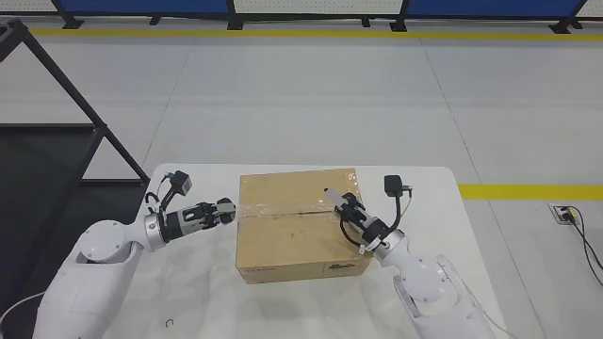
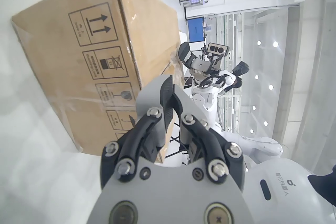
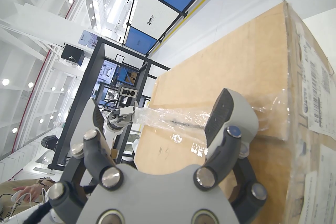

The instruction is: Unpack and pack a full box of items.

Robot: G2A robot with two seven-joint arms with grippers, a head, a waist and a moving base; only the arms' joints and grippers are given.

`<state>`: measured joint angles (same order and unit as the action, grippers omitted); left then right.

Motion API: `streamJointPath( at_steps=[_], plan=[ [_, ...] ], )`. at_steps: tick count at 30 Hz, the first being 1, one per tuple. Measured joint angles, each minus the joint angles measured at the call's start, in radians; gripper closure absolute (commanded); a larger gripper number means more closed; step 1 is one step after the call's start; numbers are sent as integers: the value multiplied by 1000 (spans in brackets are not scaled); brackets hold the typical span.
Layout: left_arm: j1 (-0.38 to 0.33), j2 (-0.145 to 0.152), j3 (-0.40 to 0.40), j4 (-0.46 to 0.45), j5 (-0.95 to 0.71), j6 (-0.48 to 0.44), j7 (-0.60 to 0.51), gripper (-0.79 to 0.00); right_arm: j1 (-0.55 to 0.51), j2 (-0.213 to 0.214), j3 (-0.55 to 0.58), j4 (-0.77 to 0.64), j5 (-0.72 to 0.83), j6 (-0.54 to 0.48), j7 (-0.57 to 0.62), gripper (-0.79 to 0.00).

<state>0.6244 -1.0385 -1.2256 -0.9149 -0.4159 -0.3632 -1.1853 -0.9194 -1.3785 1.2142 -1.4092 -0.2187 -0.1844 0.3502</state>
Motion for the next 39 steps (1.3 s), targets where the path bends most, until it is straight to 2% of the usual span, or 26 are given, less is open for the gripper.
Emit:
streamJointPath(
  at_steps=[1,16,25,32,39],
  plan=[
    [-2,0,2,3,1,0,-3,-785,1,0,0,2,1,-2,0,-785],
    [-10,6,-22,32,-29,-13,5,-785,18,-2,-5,22,9,-10,5,-785],
    [13,5,-66,-48,-212,-8,-40,-785,14,-1,2,20,22,-19,4,-785],
    [-7,-17,4,-89,-214,36,-16,-785,-1,3,17,9,40,-25,24,-785],
    [-40,-40,85,-43,-161,52,11,-785,-22,9,32,-19,63,-37,58,-785]
  ],
)
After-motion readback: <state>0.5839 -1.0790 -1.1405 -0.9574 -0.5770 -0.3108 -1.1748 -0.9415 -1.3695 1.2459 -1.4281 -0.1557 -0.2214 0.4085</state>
